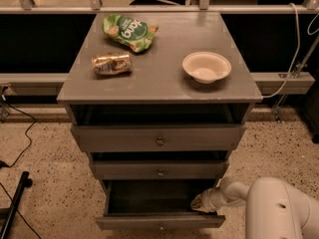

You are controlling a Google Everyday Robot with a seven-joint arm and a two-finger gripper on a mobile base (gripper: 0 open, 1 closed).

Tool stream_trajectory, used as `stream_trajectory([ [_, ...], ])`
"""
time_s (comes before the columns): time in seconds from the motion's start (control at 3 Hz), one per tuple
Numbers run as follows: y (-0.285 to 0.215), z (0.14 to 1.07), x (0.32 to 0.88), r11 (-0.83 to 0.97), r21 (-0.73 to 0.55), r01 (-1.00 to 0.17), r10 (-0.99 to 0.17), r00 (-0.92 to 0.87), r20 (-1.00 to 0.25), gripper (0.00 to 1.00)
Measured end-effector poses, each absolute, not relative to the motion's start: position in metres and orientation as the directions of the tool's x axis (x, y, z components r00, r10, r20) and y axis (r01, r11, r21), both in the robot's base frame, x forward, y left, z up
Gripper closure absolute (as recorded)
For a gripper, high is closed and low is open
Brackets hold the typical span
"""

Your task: Open bottom drawer

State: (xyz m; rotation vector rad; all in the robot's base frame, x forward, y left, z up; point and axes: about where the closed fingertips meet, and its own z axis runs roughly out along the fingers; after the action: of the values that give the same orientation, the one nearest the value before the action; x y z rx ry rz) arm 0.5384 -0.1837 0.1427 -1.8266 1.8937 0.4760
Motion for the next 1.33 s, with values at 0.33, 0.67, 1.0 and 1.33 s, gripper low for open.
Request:
stream_trajectory([
  [0.33,-0.167,0.158,0.505,0.020,0.005,-1.000,-0.815,-0.019,-0.579,0.91],
  [0.67,-0.159,0.157,0.472,0.015,0.127,-0.992,-0.810,-0.087,-0.580,0.94],
  [1.0,-0.155,0.155,0.451,0.026,0.204,-0.979,-0.805,-0.142,-0.576,0.94],
  [1.33,-0.154,0.166,0.434,0.036,0.211,-0.977,-0.786,-0.158,-0.598,0.95],
])
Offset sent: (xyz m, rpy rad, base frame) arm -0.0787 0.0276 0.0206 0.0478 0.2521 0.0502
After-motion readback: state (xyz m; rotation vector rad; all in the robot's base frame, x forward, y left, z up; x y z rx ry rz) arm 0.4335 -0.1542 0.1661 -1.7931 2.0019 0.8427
